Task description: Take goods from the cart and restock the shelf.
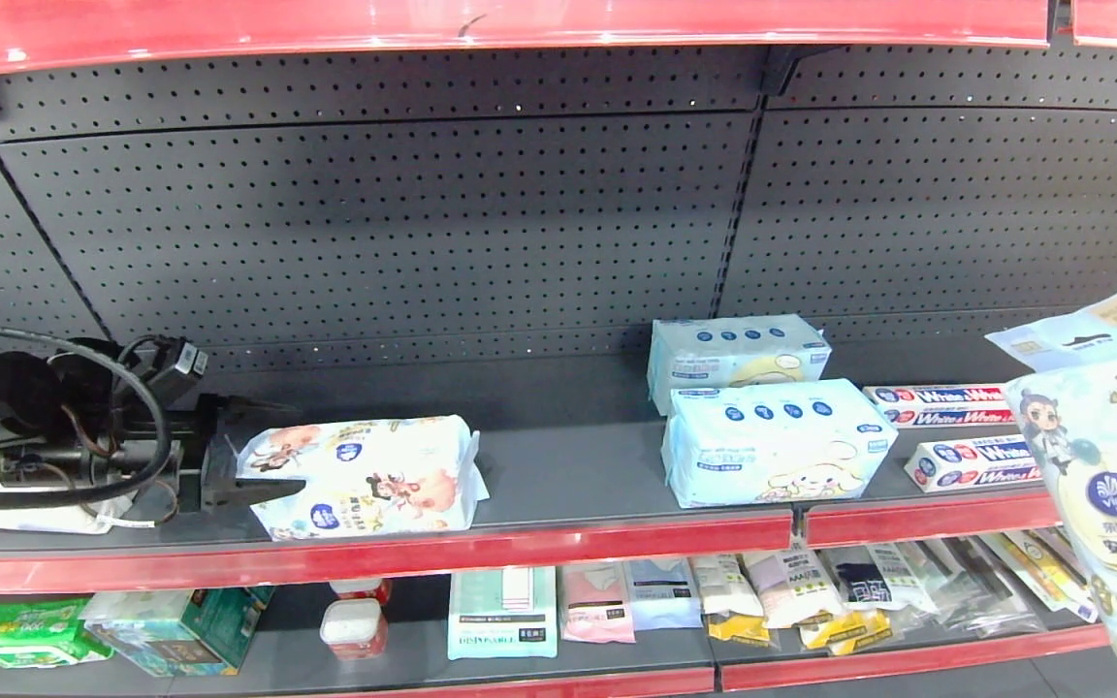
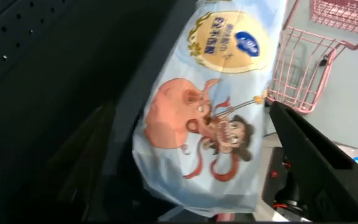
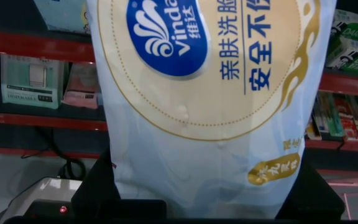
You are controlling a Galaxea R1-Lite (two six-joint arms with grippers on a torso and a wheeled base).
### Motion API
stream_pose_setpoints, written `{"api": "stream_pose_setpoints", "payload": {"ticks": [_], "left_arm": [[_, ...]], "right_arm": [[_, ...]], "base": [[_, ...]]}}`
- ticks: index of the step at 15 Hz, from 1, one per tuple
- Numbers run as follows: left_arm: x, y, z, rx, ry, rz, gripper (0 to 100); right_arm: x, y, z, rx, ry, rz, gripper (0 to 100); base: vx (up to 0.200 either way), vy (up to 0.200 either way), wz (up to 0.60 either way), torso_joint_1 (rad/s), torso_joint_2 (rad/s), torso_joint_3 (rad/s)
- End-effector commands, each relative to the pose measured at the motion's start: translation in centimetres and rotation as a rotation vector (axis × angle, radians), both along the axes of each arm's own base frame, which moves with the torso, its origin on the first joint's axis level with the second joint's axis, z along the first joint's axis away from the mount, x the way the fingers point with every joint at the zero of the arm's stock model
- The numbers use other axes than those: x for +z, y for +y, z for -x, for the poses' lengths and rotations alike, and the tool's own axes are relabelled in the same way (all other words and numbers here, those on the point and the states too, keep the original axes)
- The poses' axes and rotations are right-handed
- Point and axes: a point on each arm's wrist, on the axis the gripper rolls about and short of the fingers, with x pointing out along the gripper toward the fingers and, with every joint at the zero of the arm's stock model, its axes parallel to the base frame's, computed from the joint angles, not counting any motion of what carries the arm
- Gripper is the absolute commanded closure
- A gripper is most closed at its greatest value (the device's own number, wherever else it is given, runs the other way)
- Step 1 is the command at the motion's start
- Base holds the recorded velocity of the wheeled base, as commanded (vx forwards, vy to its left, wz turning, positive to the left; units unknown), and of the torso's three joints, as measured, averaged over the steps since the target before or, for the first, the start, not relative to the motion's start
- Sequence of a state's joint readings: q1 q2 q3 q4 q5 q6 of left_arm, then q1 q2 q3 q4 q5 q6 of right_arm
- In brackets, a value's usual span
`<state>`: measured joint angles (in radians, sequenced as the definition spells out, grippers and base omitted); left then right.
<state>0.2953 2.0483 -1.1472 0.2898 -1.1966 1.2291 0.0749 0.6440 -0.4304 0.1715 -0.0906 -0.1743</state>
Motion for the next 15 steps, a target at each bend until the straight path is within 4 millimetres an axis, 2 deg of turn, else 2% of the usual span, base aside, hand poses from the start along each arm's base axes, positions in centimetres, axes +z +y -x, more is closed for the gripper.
{"api": "stream_pose_setpoints", "payload": {"ticks": [1, 10, 11, 13, 15], "left_arm": [[1.8, -0.2, 0.9, -0.003, -0.024, -0.005, 0], [3.6, 0.1, 0.8, 0.014, -0.086, -0.030, 0], [3.7, 0.1, 0.7, 0.020, -0.076, -0.024, 0], [5.4, -0.3, 1.6, 0.073, 0.025, 0.033, 0], [6.3, -0.4, 1.8, 0.118, 0.106, 0.081, 0]], "right_arm": [[-0.1, 0.0, 0.0, 0.001, 0.000, 0.001, 100], [0.0, 0.0, 0.0, 0.009, -0.001, -0.001, 100], [-0.1, 0.0, 0.0, 0.009, 0.003, -0.001, 100], [-0.1, 0.0, 0.0, 0.012, 0.000, -0.002, 100], [0.1, 0.0, 0.0, 0.014, -0.006, -0.003, 100]], "base": [[0.000, 0.000, 0.00, 0.000, 0.00, 0.000], [0.000, 0.000, 0.00, 0.000, 0.00, 0.000], [0.000, 0.000, 0.00, 0.000, 0.00, 0.000], [0.000, 0.000, 0.00, 0.000, 0.00, 0.000], [0.000, 0.000, 0.00, 0.000, 0.00, 0.000]]}}
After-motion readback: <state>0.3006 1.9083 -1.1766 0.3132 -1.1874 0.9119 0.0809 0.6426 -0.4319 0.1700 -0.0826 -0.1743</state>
